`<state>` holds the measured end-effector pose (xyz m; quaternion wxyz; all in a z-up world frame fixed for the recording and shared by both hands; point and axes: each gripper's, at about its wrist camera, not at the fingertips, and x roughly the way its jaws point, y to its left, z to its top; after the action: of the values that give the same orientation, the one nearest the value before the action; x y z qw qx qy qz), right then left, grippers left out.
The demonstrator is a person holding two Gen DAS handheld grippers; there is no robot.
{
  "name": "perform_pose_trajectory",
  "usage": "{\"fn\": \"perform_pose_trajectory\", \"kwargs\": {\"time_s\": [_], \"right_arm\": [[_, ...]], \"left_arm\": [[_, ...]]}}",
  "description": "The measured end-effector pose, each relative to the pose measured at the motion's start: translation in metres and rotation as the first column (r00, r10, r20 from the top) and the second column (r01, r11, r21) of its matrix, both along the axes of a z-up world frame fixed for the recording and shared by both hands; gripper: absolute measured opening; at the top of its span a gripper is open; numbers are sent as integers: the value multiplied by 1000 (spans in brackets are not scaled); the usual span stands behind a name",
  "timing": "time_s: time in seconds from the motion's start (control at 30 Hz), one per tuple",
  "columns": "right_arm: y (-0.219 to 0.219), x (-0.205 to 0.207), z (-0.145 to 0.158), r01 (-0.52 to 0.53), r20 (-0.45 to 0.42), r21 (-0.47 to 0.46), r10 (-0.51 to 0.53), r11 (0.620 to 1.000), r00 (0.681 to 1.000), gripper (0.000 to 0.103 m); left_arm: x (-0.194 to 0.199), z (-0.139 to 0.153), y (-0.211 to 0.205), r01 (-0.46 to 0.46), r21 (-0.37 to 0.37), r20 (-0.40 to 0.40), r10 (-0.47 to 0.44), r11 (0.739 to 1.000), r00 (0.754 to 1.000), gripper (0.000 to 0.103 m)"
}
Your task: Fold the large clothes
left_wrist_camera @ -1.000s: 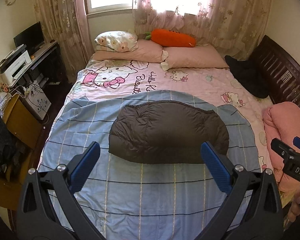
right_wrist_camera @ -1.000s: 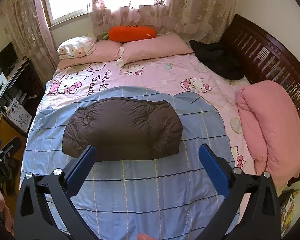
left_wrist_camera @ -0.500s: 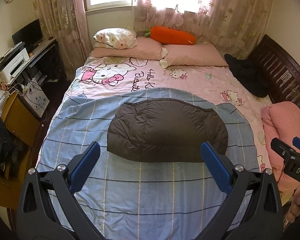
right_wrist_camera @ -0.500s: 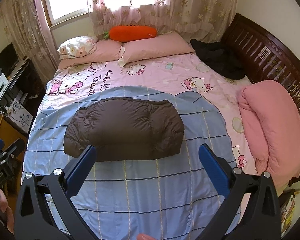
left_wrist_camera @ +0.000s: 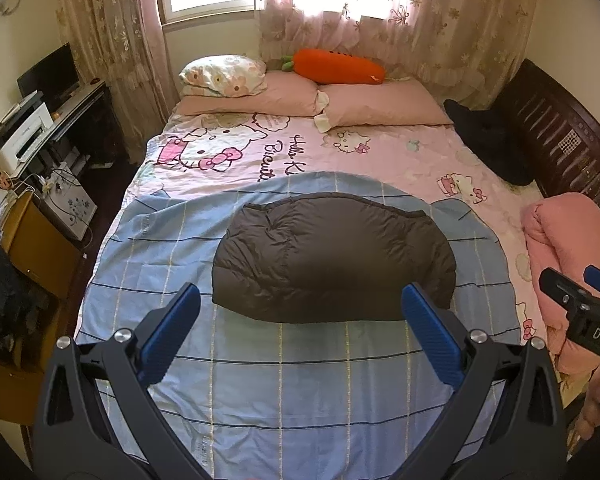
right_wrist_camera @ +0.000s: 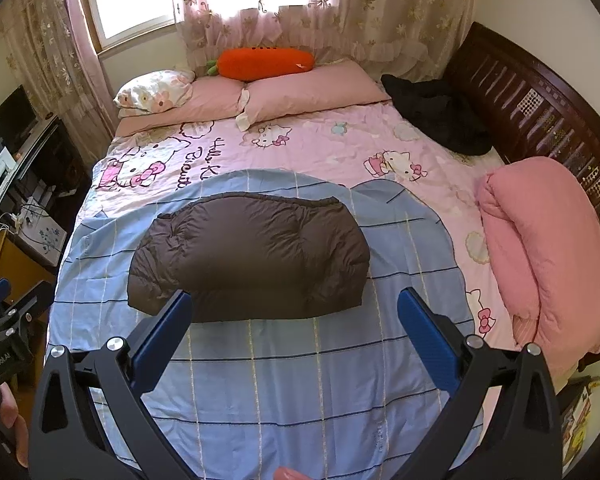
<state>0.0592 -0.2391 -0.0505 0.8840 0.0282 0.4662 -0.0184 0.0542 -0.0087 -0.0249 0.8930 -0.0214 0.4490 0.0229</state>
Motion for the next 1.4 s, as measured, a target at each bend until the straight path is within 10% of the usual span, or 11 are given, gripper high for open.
{"fn": "perform_pose_trajectory", "kwargs": {"time_s": [1.4], "right_arm": [[1,-1,-2,2,-21,9,-2,1000,1000,102]], "left_arm": [[3,-11,2,21,-45,-10,-21,999,1000,101]]}}
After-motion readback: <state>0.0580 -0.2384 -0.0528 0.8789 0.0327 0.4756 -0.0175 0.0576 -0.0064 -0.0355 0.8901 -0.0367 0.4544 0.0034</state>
